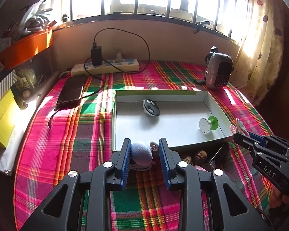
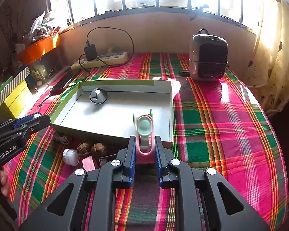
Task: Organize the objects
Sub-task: 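Carry the pink clip and blue egg toward the box with both tools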
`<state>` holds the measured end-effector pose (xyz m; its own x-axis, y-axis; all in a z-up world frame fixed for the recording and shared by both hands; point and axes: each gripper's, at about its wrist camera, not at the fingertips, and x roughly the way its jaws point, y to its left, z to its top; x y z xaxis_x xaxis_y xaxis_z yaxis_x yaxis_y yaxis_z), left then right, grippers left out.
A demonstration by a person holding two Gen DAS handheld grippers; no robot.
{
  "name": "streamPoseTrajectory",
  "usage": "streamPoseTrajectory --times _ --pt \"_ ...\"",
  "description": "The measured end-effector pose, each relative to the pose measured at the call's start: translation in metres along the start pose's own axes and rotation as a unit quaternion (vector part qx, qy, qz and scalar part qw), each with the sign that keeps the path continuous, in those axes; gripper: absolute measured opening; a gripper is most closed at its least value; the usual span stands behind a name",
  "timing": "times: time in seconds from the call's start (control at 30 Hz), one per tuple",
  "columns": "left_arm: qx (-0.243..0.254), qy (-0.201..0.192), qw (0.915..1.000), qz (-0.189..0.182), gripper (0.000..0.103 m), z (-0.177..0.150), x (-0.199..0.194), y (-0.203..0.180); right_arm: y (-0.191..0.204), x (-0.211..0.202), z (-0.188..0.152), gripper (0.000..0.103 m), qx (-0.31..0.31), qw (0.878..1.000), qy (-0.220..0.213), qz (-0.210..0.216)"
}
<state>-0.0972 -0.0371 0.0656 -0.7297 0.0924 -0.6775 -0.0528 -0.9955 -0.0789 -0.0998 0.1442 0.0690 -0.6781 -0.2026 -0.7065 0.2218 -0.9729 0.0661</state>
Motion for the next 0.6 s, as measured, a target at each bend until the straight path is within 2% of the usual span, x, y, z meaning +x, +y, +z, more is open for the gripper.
streamPoseTrajectory --times 0.6 --pt "-0.002 0.009 1.0 0.001 0.027 0.024 0.031 0.002 0.011 0.029 0.033 0.018 -0.013 0.999 0.002 0.03"
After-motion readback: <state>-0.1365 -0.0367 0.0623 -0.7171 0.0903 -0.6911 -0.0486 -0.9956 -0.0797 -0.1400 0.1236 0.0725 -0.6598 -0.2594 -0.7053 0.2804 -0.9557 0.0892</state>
